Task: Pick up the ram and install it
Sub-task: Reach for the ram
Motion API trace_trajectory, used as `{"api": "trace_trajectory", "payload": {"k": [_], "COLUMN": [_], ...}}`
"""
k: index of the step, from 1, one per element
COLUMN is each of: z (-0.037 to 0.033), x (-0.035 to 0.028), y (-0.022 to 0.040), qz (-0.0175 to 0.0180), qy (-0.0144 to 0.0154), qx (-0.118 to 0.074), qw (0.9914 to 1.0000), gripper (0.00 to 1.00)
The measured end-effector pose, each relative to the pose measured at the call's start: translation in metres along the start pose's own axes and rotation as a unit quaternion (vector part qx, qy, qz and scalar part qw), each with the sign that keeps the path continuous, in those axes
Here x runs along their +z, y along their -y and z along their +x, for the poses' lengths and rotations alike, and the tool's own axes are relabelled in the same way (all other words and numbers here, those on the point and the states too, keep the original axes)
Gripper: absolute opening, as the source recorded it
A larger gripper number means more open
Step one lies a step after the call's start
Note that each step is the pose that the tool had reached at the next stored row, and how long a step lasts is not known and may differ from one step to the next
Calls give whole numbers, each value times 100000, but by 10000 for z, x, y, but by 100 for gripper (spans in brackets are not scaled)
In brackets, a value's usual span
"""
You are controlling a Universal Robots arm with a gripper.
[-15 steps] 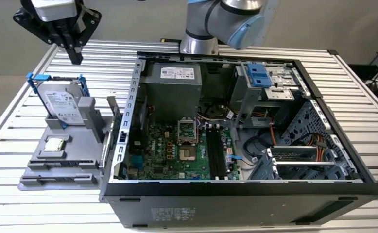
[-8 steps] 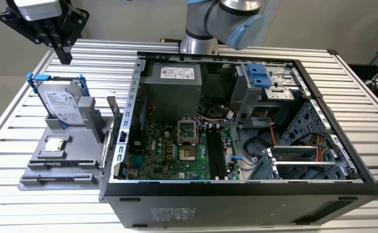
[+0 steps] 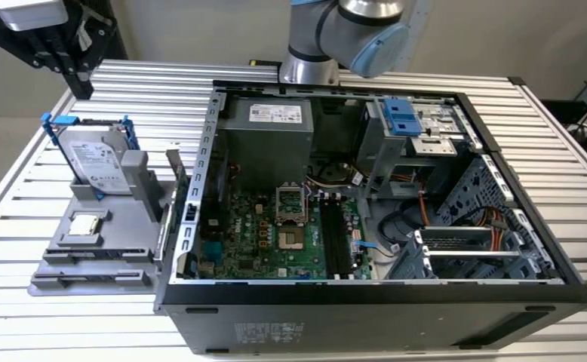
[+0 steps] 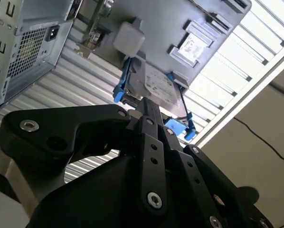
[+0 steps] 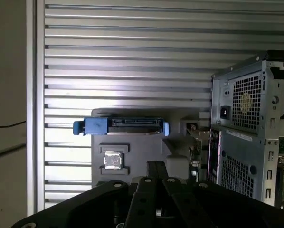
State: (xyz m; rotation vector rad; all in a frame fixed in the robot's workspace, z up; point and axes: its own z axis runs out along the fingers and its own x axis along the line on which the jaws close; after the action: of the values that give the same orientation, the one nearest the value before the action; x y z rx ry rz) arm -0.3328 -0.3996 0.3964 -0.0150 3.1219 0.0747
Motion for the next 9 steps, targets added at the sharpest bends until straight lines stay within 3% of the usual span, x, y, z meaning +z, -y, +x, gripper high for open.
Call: {"api": "trace_trajectory", "payload": {"k": [9], "z": [207], "x": [0], "y": [-2], "qz": [3], "qy": [4], "qx": [58], "qw": [100000], "gripper": [0]}}
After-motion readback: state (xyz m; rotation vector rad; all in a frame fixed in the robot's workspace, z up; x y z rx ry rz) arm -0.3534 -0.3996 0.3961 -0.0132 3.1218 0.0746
